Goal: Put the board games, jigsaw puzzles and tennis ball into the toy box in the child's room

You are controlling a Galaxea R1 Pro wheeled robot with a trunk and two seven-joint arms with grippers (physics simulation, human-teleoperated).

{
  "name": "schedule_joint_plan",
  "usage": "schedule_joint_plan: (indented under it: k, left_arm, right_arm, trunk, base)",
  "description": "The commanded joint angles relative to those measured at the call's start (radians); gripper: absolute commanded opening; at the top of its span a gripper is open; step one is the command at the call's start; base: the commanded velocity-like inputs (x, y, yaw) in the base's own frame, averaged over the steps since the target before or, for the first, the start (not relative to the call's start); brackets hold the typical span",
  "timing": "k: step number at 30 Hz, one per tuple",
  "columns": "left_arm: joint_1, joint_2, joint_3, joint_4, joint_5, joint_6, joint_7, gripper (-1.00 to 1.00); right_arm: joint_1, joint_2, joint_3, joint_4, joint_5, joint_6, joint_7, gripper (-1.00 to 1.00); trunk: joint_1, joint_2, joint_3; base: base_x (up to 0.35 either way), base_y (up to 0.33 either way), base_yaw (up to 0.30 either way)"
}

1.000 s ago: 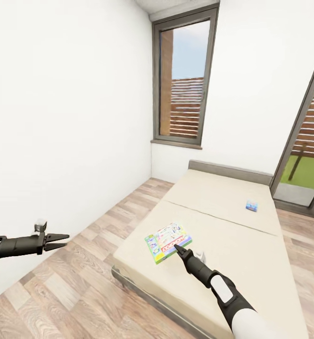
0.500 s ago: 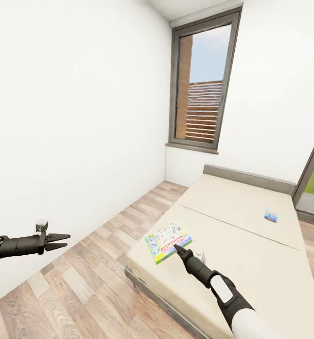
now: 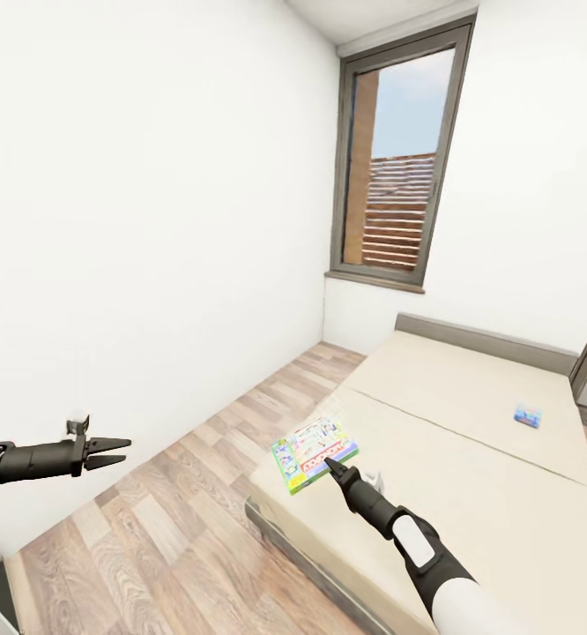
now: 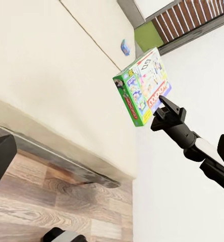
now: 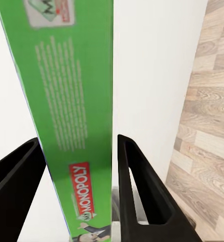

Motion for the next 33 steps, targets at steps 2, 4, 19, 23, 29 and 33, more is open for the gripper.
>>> schedule_joint_plan:
  k: [2, 4, 19, 23, 29, 33]
  left_arm:
    - [-0.001, -0.001, 0.005, 0.0, -0.009, 0.011, -0.006, 1.0]
    - [-0.001, -0.002, 0.004, 0.0, -0.009, 0.011, -0.005, 1.0]
    - [-0.001, -0.007, 0.003, 0.0, -0.009, 0.01, -0.005, 1.0]
    - [-0.001, -0.009, 0.003, 0.0, -0.009, 0.01, -0.005, 1.0]
    - [-0.001, -0.009, 0.003, 0.0, -0.009, 0.01, -0.005, 1.0]
    - [-0.001, -0.017, 0.003, 0.0, -0.009, 0.01, -0.005, 1.0]
  right_arm:
    - [-0.001, 0.0, -0.006, 0.0, -0.005, 0.008, 0.001, -1.0]
    - [-0.001, 0.0, -0.006, 0.0, -0.005, 0.008, 0.001, -1.0]
    - [-0.001, 0.0, -0.006, 0.0, -0.004, 0.008, 0.001, -1.0]
    - [-0.001, 0.0, -0.006, 0.0, -0.004, 0.008, 0.001, -1.0]
    - [-0.001, 0.0, -0.005, 0.001, -0.004, 0.008, 0.001, -1.0]
    - [-0.001, 0.001, -0.005, 0.001, -0.004, 0.008, 0.001, -1.0]
  trunk:
    - [0.0, -0.002, 0.0]
    - [0.0, -0.002, 0.001]
    - [0.0, -0.002, 0.013]
    - [0.0, -0.002, 0.017]
    - [0.0, -0.002, 0.022]
    - [0.0, -0.002, 0.025]
  base:
    - [0.0, 0.0, 0.228]
    - [0.0, 0.0, 0.24]
    - [0.0, -0.241, 0.247]
    - [0.0, -0.274, 0.248]
    - [0.0, -0.264, 0.248]
    - [0.0, -0.258, 0.248]
